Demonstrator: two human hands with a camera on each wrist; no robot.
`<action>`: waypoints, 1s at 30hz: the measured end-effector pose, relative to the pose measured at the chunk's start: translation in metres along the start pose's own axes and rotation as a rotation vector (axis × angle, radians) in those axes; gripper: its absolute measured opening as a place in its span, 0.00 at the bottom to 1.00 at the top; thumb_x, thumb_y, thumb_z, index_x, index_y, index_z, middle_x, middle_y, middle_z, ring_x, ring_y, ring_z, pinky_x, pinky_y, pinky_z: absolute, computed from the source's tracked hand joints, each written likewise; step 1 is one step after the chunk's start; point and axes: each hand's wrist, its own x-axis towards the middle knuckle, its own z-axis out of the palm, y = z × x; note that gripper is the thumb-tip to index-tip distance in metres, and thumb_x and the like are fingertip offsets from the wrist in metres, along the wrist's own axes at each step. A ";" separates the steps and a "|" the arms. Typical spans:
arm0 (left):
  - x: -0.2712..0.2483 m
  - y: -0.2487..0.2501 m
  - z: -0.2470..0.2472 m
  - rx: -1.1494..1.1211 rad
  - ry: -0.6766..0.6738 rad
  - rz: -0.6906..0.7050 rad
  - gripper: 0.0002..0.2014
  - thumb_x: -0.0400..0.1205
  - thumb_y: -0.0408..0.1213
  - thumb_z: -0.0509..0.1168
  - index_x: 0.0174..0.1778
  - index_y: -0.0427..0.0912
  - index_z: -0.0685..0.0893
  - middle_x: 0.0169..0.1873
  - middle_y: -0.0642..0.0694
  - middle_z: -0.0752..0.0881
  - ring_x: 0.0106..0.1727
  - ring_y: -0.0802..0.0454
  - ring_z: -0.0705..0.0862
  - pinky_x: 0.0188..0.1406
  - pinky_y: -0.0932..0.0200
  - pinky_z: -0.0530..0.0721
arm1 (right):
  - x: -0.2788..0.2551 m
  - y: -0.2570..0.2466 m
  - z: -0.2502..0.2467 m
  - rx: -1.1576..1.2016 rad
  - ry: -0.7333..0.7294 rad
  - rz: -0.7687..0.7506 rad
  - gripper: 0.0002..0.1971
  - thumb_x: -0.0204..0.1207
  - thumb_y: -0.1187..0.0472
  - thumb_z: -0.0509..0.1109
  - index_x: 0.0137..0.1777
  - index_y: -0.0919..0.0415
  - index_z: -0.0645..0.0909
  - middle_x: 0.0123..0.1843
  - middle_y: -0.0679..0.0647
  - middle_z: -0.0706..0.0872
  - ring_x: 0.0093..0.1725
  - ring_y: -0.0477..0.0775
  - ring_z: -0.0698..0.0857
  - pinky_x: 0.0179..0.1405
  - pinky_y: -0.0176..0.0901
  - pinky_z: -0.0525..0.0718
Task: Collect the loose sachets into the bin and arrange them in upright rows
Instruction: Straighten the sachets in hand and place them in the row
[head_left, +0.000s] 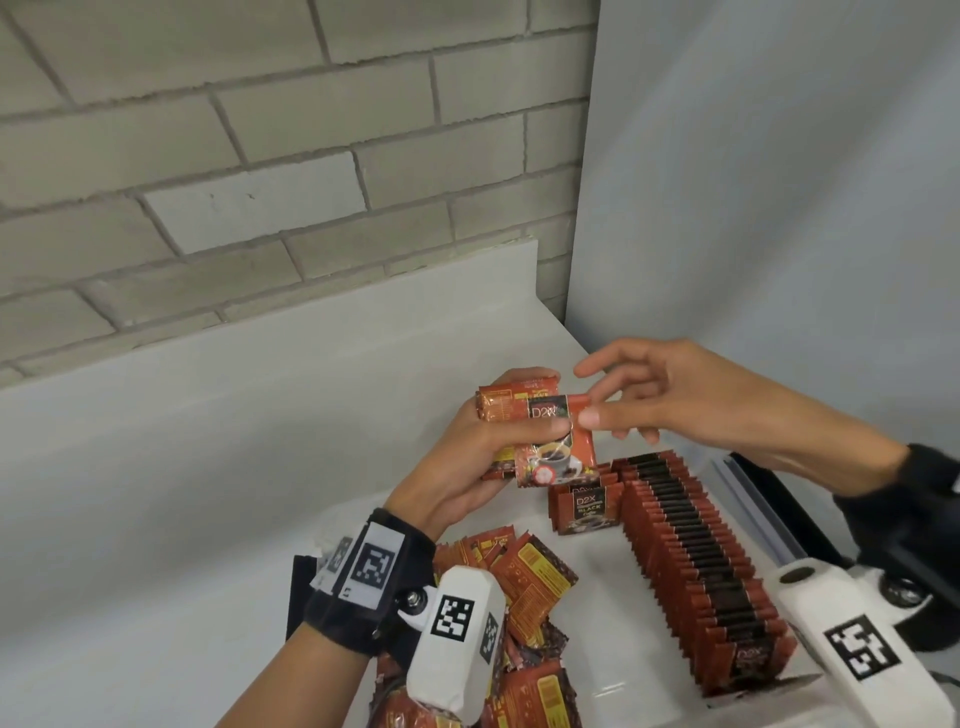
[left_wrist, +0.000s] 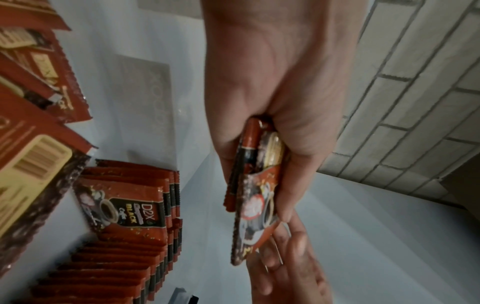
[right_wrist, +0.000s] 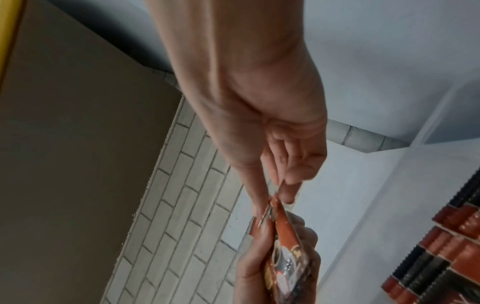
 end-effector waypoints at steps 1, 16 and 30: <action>0.000 0.000 0.000 -0.004 -0.008 -0.003 0.20 0.69 0.24 0.73 0.55 0.44 0.84 0.49 0.39 0.88 0.49 0.43 0.89 0.48 0.52 0.88 | 0.001 0.001 0.001 -0.007 0.016 -0.010 0.20 0.66 0.56 0.79 0.59 0.51 0.82 0.42 0.48 0.91 0.32 0.41 0.84 0.29 0.32 0.78; 0.004 0.004 -0.004 -0.218 0.245 0.011 0.16 0.73 0.40 0.72 0.55 0.38 0.84 0.40 0.42 0.88 0.40 0.50 0.88 0.35 0.58 0.86 | -0.017 0.020 -0.003 -0.205 -0.036 0.049 0.01 0.72 0.60 0.77 0.42 0.55 0.89 0.37 0.50 0.92 0.29 0.43 0.82 0.35 0.27 0.79; 0.005 0.006 -0.003 -0.260 0.276 -0.010 0.09 0.79 0.35 0.67 0.54 0.38 0.83 0.39 0.41 0.88 0.39 0.48 0.88 0.34 0.58 0.87 | 0.001 0.029 0.031 -0.968 -0.023 0.040 0.12 0.72 0.60 0.74 0.31 0.49 0.77 0.33 0.41 0.76 0.41 0.50 0.82 0.45 0.51 0.86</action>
